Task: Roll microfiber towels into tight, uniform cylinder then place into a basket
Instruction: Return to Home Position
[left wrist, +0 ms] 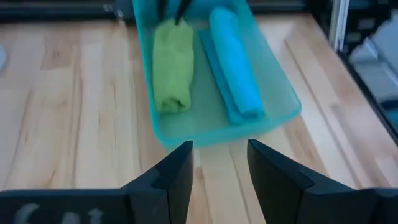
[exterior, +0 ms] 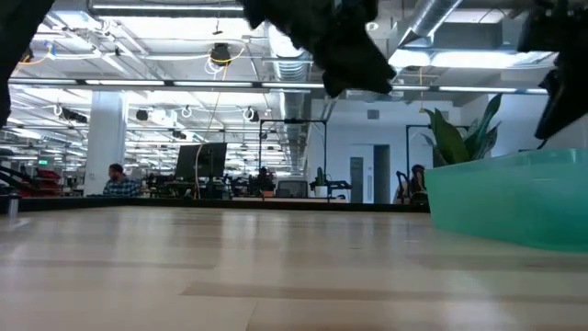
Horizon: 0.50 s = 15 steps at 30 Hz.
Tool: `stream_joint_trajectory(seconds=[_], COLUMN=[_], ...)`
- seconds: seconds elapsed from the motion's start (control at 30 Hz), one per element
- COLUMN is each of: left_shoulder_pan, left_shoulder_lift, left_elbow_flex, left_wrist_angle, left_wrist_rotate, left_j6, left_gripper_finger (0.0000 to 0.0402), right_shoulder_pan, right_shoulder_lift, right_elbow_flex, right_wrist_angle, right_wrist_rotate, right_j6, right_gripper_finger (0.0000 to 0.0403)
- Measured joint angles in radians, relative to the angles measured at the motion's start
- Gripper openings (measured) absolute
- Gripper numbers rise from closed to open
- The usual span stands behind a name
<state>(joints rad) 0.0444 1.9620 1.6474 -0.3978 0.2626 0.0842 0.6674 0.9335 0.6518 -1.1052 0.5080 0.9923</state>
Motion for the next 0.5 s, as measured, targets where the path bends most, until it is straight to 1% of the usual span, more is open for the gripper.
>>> stream_joint_trajectory(seconds=[0.13, 0.2, 0.37, 0.4, 0.5], left_shoulder_pan=[0.008, 0.014, 0.007, 0.005, 0.000], left_shoulder_lift=[-0.097, -0.152, -0.278, -0.298, -0.376], left_elbow_flex=[-0.201, -0.294, -0.493, -0.528, -0.631], left_wrist_angle=[0.212, 0.269, 0.417, 0.460, 0.511], left_wrist_rotate=[-0.008, -0.009, -0.013, -0.014, -0.021], left_j6=[-0.061, -0.080, -0.083, -0.085, -0.092], left_gripper_finger=[0.0142, 0.0142, 0.0142, 0.0142, 0.0142], right_shoulder_pan=[0.000, -0.001, -0.024, -0.034, -0.067], right_shoulder_lift=[-0.052, -0.066, -0.079, -0.079, -0.078], right_elbow_flex=[0.000, 0.000, 0.000, 0.000, 0.000], right_wrist_angle=[0.102, 0.168, 0.371, 0.413, 0.554], right_wrist_rotate=[0.052, 0.079, 0.172, 0.174, 0.174], right_j6=[-0.064, -0.131, -0.374, -0.435, -0.626], right_gripper_finger=[0.0103, 0.0103, 0.0103, 0.0103, 0.0103])
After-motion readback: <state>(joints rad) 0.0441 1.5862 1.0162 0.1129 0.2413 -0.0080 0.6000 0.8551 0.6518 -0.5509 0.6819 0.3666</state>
